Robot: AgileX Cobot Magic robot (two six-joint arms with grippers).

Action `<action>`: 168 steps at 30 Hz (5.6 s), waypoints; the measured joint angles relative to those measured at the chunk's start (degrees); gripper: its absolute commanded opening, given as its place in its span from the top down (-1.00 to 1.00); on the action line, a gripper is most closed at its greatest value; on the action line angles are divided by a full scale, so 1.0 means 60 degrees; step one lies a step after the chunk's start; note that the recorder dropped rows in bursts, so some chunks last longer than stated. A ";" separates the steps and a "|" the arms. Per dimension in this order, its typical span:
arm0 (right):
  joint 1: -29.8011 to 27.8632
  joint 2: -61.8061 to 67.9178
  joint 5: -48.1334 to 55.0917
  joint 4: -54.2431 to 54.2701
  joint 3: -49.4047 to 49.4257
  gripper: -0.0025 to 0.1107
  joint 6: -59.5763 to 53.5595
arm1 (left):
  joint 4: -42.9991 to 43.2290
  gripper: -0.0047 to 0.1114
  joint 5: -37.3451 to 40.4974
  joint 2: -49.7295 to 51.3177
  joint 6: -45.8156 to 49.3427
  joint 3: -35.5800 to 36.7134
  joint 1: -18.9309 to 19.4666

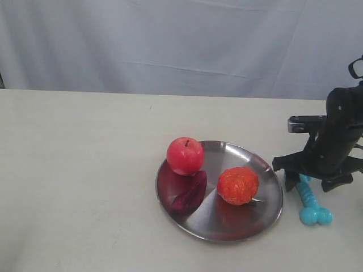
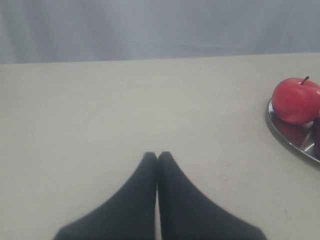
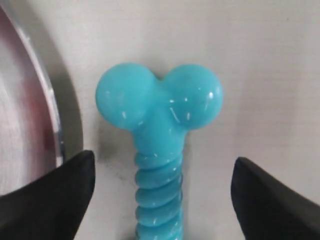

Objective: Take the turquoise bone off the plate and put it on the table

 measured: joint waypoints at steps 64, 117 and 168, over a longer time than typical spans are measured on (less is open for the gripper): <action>0.4118 -1.5018 0.4735 0.1685 0.1797 0.96 0.0702 | 0.0000 0.92 0.0000 0.0000 0.0000 0.0000 0.0000; 0.0309 -1.8689 -0.3620 0.0431 1.0939 0.96 -0.1583 | 0.0000 0.92 0.0000 0.0000 0.0000 0.0000 0.0000; 0.0309 -1.8703 -0.3169 0.0448 1.0939 0.96 -0.1488 | 0.0000 0.92 0.0000 0.0000 0.0000 0.0000 0.0000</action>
